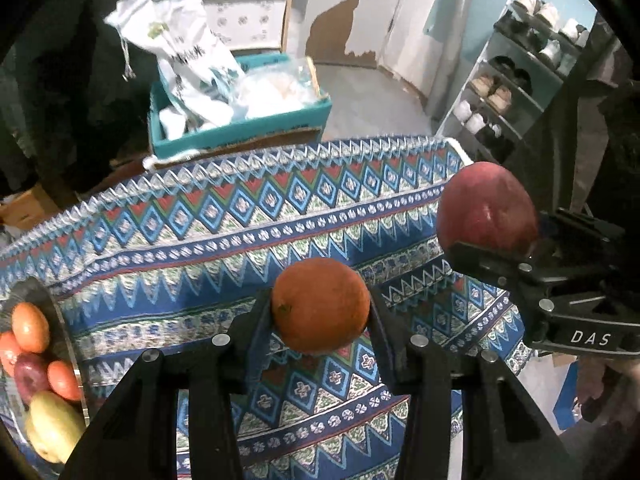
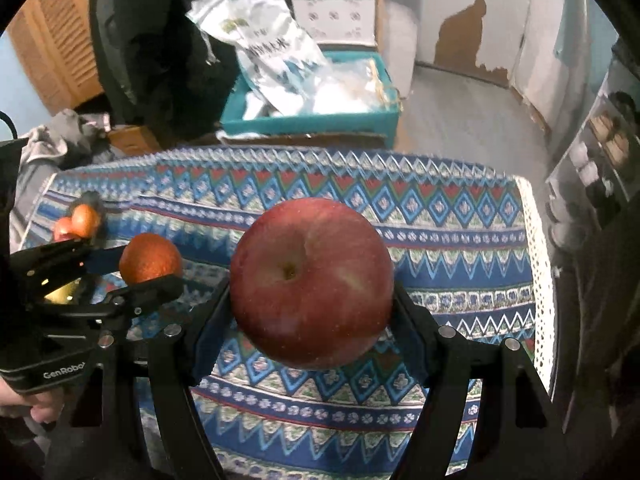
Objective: Organize fruits
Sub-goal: 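Lift and carry the apple with the right tool while the left tool carries the tangerine to the plate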
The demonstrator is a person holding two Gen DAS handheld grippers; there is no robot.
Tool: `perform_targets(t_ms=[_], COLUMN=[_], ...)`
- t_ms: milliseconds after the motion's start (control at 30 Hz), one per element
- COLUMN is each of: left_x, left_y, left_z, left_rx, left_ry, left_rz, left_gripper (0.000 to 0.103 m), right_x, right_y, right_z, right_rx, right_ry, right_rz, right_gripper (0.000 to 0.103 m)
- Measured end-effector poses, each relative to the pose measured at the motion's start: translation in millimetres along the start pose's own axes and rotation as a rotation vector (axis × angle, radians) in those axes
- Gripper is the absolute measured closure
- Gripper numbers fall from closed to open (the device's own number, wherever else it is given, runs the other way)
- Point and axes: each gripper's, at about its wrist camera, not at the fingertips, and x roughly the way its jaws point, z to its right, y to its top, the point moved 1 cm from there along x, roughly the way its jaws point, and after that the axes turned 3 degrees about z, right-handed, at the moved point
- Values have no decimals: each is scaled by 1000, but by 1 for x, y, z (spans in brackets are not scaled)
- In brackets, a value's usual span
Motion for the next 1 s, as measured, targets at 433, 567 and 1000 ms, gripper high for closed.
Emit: perform_targets(t_ms=[433, 567, 1000], left_x=[-68, -86, -139], left_y=[0, -1, -5], left_z=[-21, -31, -52], left_rx=[-13, -27, -37], left_ry=[43, 57, 75], left_rz=[104, 127, 211], left_gripper=[57, 57, 57], right_x=[-46, -54, -70], right_y=[21, 25, 46], right_z=[-41, -55, -105], right_rx=[-56, -81, -138], right_ry=[47, 62, 123], right_rz=[89, 108, 146], right_gripper=[29, 29, 29])
